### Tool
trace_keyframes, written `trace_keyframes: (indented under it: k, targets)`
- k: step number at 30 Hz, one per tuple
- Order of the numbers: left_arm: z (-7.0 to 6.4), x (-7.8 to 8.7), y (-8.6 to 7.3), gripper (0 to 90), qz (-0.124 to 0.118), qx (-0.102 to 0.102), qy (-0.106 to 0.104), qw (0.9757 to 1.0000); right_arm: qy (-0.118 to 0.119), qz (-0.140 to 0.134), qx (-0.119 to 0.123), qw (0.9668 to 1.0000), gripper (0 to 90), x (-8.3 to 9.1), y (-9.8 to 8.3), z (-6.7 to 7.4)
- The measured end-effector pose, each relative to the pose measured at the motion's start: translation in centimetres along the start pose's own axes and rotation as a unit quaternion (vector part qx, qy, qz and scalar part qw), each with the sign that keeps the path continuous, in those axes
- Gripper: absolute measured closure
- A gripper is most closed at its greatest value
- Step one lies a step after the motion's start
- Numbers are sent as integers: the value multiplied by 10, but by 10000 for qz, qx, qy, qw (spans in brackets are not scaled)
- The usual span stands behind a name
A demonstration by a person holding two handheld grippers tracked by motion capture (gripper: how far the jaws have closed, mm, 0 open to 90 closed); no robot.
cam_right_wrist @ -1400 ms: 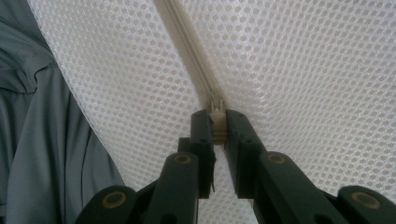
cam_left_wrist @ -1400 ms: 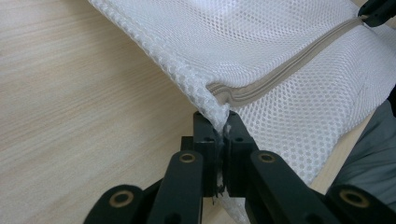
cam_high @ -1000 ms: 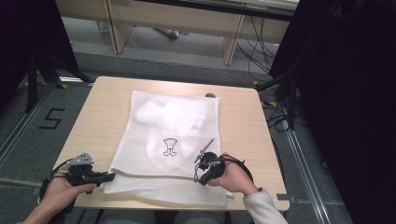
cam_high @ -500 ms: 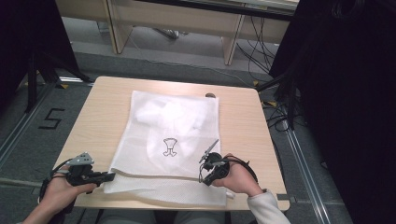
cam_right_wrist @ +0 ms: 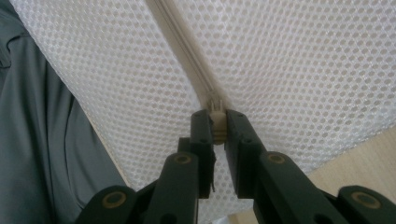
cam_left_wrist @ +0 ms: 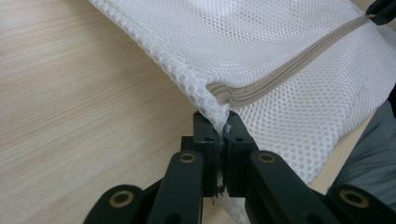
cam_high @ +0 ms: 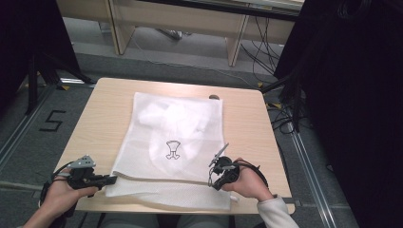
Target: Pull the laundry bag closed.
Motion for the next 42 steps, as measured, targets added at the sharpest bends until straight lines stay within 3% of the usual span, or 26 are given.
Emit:
trace_keyframes:
  k: [4, 8, 9, 10, 11, 13, 15, 16, 23, 24, 32, 33, 42]
  targets:
    - [0, 0, 0, 856, 6, -13, 9, 10000, -49, 49, 28, 10000, 825, 0, -4, -3]
    - [0, 1, 0, 856, 9, -26, 10, 10000, 31, -1, -129, 9999, 824, -1, -6, -2]
    - [0, 1, 0, 856, 13, -23, 7, 10000, -68, 59, 21, 10000, 824, 0, -8, -6]
    - [0, 1, 0, 856, 15, -22, 6, 10000, 29, 37, -138, 9999, 824, 0, -9, -3]
    - [0, 1, 0, 856, 17, -20, 3, 10000, -61, 55, -17, 10000, 824, -1, -11, -7]
    - [0, 1, 0, 856, 22, -26, 3, 10000, -75, 88, -20, 9999, 824, -1, -14, -9]
    - [0, 1, 0, 856, 21, -19, 13, 10000, -60, 83, -182, 9998, 825, -1, -15, -8]
    - [0, 1, 0, 856, 23, -20, 6, 10000, -101, 127, -47, 9999, 824, -2, -17, -11]
    - [0, 0, 0, 856, 16, -4, -17, 10000, -77, 153, -175, 9997, 824, -2, -22, -13]
    - [0, 0, 0, 856, 17, 0, -16, 10000, -57, 157, -325, 9993, 824, -2, -22, -12]
    - [-1, -1, -1, 856, 42, 49, -46, 10000, -27, 187, -305, 9994, 824, -2, -24, -12]
    - [0, 0, -1, 856, 37, 3, -46, 10000, -162, 243, -267, 9992, 824, -2, -25, -14]
    - [-1, -2, -1, 850, 22, -75, -45, 10000, -184, 224, -191, 9994, 820, -2, -25, -14]
Point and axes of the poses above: each handheld gripper's, and its own axes: x roughly backward along the jaws, y roughly out of its top, z roughly to its left, the point moved 5 cm from there along -x, roughly forward along the jaws, and after that the axes turned 8 degrees about z, right-handed, at the moved point
